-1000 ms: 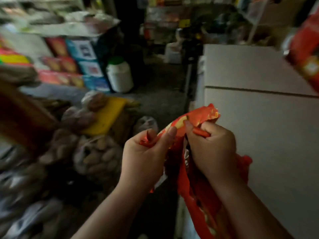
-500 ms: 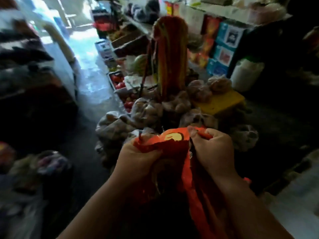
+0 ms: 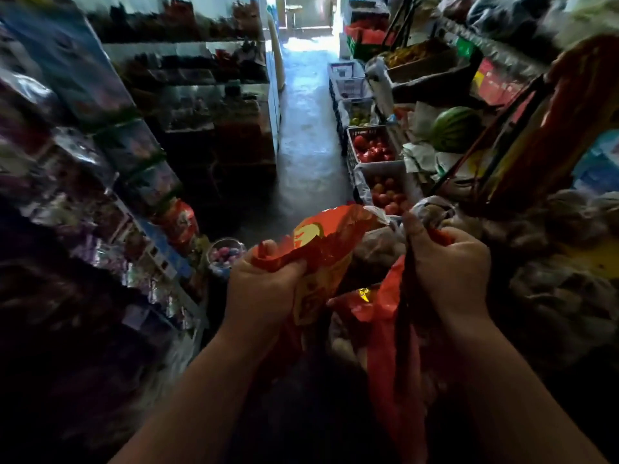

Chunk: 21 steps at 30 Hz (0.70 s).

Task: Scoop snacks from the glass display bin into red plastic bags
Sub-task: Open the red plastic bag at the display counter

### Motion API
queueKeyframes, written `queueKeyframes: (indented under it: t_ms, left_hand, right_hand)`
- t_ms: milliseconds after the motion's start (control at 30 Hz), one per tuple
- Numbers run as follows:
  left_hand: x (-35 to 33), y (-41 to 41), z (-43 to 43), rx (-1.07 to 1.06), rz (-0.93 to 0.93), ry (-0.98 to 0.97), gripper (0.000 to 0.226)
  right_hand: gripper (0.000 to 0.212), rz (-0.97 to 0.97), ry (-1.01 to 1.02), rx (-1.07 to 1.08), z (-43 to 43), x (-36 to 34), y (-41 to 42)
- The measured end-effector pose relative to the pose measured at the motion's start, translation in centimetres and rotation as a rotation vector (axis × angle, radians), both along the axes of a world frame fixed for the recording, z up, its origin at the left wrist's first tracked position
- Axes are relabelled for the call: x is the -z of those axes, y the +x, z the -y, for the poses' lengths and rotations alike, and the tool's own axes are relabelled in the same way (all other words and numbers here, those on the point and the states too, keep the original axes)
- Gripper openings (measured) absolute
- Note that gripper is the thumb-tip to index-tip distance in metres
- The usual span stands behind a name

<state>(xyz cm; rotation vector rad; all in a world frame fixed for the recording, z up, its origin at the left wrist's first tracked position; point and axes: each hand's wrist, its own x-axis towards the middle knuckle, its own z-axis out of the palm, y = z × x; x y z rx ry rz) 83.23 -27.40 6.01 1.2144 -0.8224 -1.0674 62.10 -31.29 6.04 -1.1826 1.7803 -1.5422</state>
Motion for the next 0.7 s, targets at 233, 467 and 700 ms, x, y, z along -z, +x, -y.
queueKeyframes:
  t_ms: [233, 467, 700]
  left_hand:
    - [0.2, 10.4, 5.2, -0.174, -0.107, 0.042, 0.019]
    - [2.6, 16.0, 13.2, -0.292, -0.059, 0.067, 0.034]
    - [5.3, 17.2, 28.1, -0.326, 0.100, 0.061, 0.028]
  right_hand:
    - [0.059, 0.013, 0.122, 0.060, 8.9, -0.2, 7.3]
    - [0.061, 0.404, 0.310, 0.058, 21.1, 3.4, 11.8]
    - [0.040, 0.542, 0.297, 0.142, 35.0, 6.0, 16.8]
